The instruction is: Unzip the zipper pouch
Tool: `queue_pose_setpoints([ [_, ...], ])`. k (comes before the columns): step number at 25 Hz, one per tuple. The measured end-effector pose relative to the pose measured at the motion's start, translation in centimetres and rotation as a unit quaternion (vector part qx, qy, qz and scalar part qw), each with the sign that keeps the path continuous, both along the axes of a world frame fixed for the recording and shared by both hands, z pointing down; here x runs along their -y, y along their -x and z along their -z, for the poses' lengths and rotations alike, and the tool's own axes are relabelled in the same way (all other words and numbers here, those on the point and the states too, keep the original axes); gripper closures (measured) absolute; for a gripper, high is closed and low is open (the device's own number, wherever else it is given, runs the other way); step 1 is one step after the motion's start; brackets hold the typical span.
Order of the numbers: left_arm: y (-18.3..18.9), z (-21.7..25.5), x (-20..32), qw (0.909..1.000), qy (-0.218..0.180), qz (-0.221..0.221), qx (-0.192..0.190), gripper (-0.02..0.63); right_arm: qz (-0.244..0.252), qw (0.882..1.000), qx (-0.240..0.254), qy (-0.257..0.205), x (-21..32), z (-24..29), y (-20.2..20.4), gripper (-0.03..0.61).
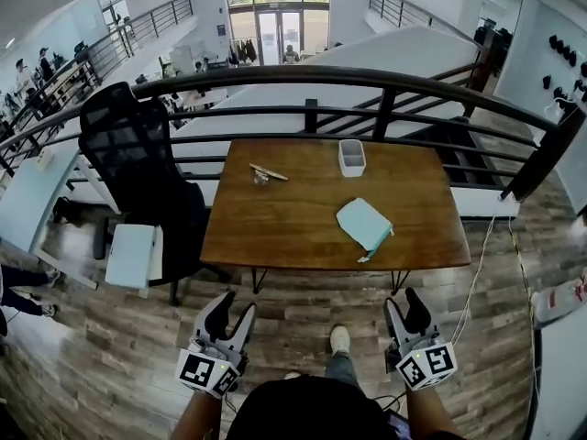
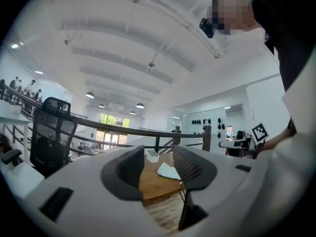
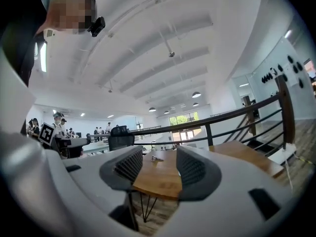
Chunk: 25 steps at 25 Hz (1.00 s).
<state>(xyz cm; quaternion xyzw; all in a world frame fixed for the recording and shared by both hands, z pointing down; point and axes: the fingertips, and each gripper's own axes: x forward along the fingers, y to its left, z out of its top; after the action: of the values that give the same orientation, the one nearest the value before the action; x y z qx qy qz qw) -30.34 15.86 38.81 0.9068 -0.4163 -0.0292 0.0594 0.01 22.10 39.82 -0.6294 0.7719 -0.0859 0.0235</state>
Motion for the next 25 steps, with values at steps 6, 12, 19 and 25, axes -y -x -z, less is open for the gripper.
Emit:
queue_pose_setpoints([
  [6,-3.8,1.1,4.2,0.9998,-0.011,0.019,0.002,0.425,0.036,0.999,-0.013,-0.013,6.1,0.9,-3.4,0.390],
  [12,-8.9,1.2,7.7,0.9997,-0.012,0.013,0.016,0.425,0.032,0.999,0.003,-0.012,9.9,0.4,-8.7,0.394],
  [19,-16.5,0.8,10.7,0.9997,-0.007,-0.008,0.024,0.425,0.023,0.999,0.022,-0.008,12.2,-0.1,-15.2,0.403],
  [25,-21.2,-0.9,13.0,0.9994,0.010,-0.005,0.031,0.425,0.041,0.999,0.013,0.003,14.4,-0.4,-19.1,0.408],
])
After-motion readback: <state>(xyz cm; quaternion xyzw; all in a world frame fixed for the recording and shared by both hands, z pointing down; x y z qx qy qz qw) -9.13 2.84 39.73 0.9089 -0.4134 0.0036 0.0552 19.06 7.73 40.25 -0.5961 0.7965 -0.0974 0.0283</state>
